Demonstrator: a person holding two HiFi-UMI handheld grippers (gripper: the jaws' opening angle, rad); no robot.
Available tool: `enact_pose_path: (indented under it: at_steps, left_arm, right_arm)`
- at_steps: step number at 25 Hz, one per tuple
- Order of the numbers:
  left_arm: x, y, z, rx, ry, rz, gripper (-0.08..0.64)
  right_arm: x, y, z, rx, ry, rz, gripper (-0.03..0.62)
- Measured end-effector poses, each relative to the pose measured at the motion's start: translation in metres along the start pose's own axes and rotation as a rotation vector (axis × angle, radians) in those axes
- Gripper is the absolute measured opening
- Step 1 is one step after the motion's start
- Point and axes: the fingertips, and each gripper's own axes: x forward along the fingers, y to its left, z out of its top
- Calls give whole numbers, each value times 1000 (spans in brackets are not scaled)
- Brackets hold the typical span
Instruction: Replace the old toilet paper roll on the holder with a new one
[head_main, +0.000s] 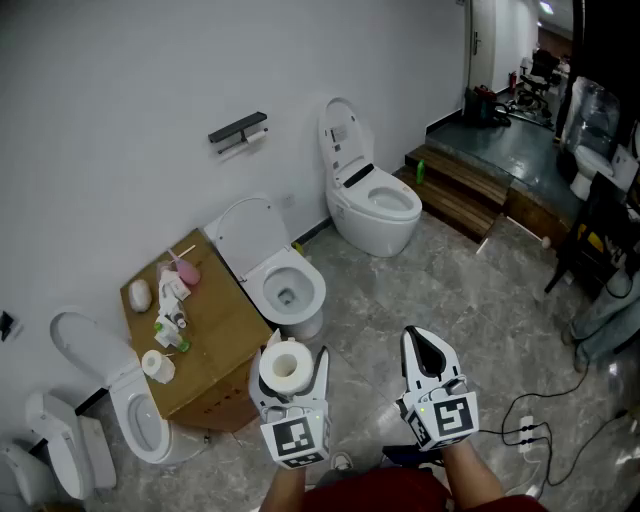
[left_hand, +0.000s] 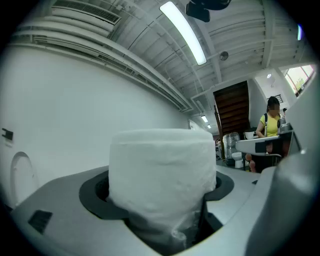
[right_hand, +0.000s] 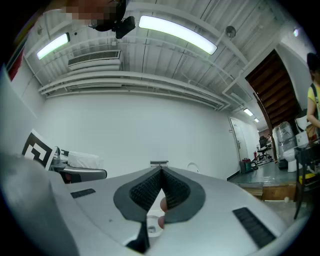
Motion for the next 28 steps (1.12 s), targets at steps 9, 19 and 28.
enact_pose_path:
  at_steps: [9, 19, 28]
  left_arm:
    - [13, -51, -6, -10, 12, 5, 451]
    - [38, -101, -12, -14, 28, 27, 451]
    - [111, -95, -23, -29, 27, 8, 451]
  right_arm:
    - [-4, -46, 0, 2, -5, 23, 14]
    - [2, -102, -10, 45, -3, 38, 14]
    - [67, -123, -19, 21, 5, 44, 14]
